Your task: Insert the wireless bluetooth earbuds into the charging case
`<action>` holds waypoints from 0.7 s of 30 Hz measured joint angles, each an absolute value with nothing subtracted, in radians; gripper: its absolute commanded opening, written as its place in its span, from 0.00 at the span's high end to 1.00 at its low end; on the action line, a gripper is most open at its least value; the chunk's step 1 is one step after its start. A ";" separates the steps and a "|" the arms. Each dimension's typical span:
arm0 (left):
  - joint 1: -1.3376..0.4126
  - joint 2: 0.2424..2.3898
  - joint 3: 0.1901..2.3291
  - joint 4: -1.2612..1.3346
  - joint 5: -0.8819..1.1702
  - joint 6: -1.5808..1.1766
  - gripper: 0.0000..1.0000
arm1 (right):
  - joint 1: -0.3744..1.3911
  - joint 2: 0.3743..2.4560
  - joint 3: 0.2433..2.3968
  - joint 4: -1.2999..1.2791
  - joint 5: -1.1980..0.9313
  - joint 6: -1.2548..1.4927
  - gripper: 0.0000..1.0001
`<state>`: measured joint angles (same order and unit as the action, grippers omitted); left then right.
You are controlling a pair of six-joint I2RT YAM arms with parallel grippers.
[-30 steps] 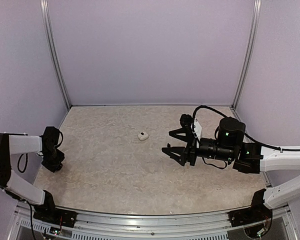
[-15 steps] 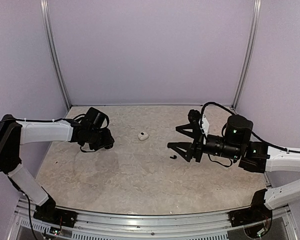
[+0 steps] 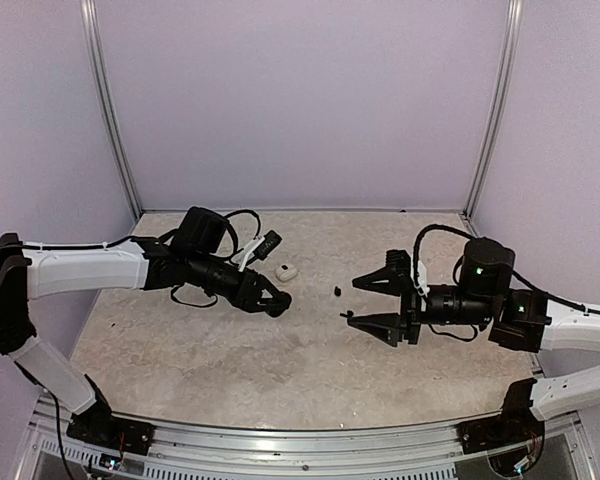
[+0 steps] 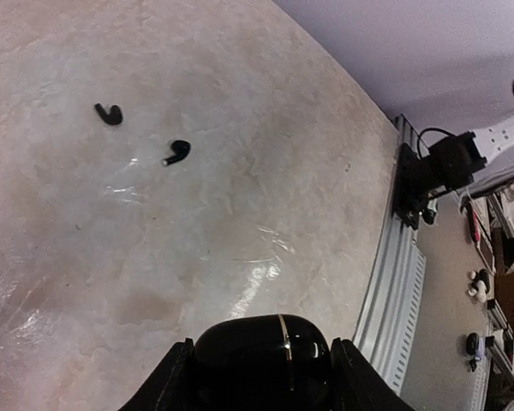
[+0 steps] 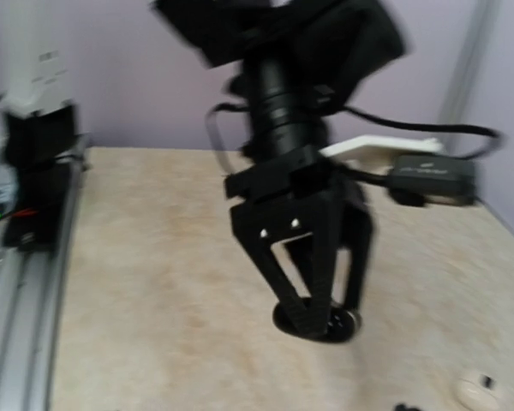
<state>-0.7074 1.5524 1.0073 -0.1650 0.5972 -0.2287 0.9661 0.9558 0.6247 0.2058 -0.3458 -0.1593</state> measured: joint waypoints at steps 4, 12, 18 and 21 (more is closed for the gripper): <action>-0.769 1.545 1.021 -0.177 0.751 -0.153 0.74 | 0.984 0.997 0.625 0.198 -0.428 -0.204 0.34; -0.895 1.548 1.105 -0.279 0.948 -0.054 0.77 | 1.153 1.074 0.679 0.109 -0.403 -0.326 0.41; -0.945 1.588 1.158 -0.357 1.019 0.015 0.78 | 1.249 1.158 0.781 0.014 -0.311 -0.409 0.42; -0.969 1.614 1.170 -0.395 1.041 0.043 0.78 | 1.290 1.192 0.811 -0.023 -0.267 -0.440 0.42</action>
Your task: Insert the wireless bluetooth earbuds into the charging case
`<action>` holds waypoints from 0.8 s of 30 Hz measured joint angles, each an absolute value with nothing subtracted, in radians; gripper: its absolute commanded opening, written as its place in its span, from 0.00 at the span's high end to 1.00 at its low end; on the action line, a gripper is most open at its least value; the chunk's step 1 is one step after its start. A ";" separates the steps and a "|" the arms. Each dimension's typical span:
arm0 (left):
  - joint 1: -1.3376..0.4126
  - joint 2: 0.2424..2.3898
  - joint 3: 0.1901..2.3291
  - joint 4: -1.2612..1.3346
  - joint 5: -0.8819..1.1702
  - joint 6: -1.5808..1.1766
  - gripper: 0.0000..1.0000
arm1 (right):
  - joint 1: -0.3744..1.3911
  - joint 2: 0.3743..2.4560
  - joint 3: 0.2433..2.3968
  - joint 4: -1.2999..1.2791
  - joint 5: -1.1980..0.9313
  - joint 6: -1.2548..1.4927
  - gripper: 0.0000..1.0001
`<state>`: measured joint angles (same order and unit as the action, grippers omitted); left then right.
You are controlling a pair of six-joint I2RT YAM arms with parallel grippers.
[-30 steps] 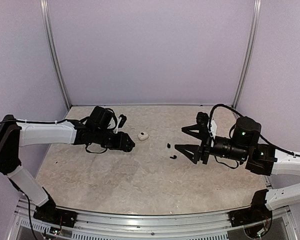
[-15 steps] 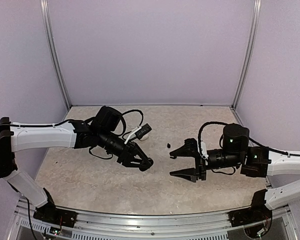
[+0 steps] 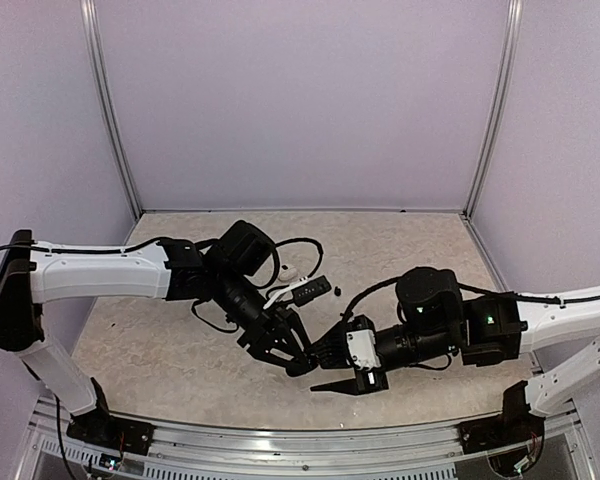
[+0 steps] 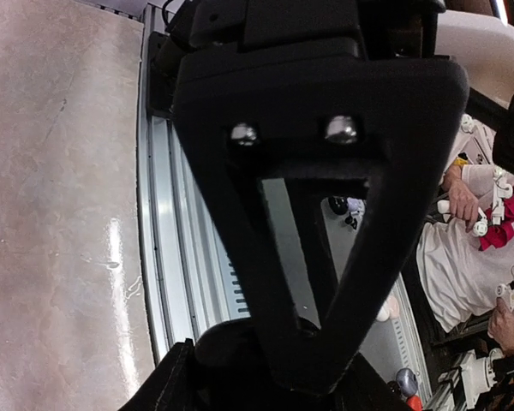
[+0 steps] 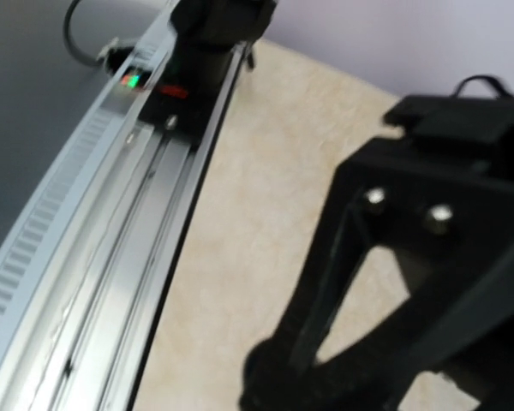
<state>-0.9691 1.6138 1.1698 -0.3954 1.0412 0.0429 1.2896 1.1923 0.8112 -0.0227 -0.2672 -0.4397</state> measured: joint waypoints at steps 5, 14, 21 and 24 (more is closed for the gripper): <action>-0.992 1.628 1.183 -0.437 1.062 0.069 0.78 | 1.314 1.217 0.825 -0.073 -0.228 -0.472 0.49; -0.996 1.628 1.187 -0.457 1.090 0.072 0.77 | 1.354 1.248 0.869 -0.104 -0.154 -0.508 0.62; -0.997 1.628 1.187 -0.457 1.093 0.056 0.73 | 1.361 1.248 0.872 -0.107 -0.123 -0.530 0.74; -0.996 1.628 1.187 -0.458 1.101 0.037 0.70 | 1.365 1.247 0.872 -0.107 -0.117 -0.546 0.78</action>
